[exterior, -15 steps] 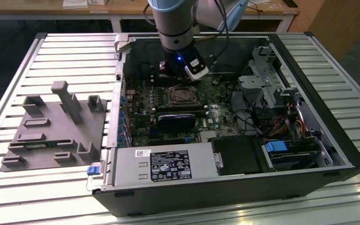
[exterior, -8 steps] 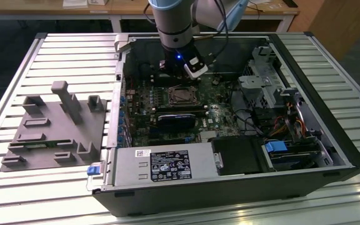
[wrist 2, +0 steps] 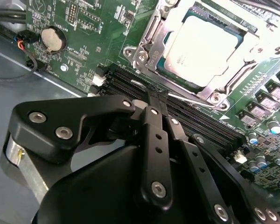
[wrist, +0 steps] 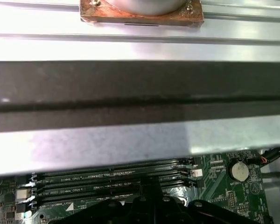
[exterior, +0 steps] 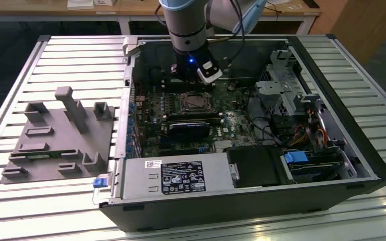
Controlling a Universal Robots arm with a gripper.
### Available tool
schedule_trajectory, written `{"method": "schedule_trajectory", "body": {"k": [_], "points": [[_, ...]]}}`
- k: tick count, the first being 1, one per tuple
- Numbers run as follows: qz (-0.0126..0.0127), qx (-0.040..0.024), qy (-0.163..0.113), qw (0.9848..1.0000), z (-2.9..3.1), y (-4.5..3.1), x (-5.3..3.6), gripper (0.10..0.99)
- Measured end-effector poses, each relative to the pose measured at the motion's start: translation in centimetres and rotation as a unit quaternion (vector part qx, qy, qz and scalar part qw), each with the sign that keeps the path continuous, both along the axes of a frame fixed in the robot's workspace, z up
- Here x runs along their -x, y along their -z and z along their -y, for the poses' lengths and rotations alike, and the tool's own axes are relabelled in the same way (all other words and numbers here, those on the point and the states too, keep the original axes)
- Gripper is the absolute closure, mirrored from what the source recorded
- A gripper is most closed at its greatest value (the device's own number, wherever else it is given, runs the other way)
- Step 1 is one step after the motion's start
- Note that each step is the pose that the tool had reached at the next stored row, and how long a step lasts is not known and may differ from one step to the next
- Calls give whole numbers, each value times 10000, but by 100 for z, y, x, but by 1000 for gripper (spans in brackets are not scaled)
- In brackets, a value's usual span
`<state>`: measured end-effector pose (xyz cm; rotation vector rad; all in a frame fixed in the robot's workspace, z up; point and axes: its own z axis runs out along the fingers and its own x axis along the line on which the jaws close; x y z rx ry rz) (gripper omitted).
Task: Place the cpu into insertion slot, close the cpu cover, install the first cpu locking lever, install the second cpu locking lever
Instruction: 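Install the first cpu locking lever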
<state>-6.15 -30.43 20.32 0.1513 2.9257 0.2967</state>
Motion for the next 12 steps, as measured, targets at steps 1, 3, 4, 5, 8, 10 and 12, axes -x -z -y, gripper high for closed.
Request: {"method": "schedule_trajectory", "body": {"k": [1,3,4,5,8,10,12], "points": [[0,5,33,10000,0,2,0,984],[-1,10,103,9999,0,9,0,984],[0,11,138,9999,0,13,0,984],[0,12,172,9999,0,17,0,984],[-1,17,262,9997,0,31,1,984],[0,22,316,9995,0,40,1,984],[-1,27,356,9994,0,44,1,984]]}}
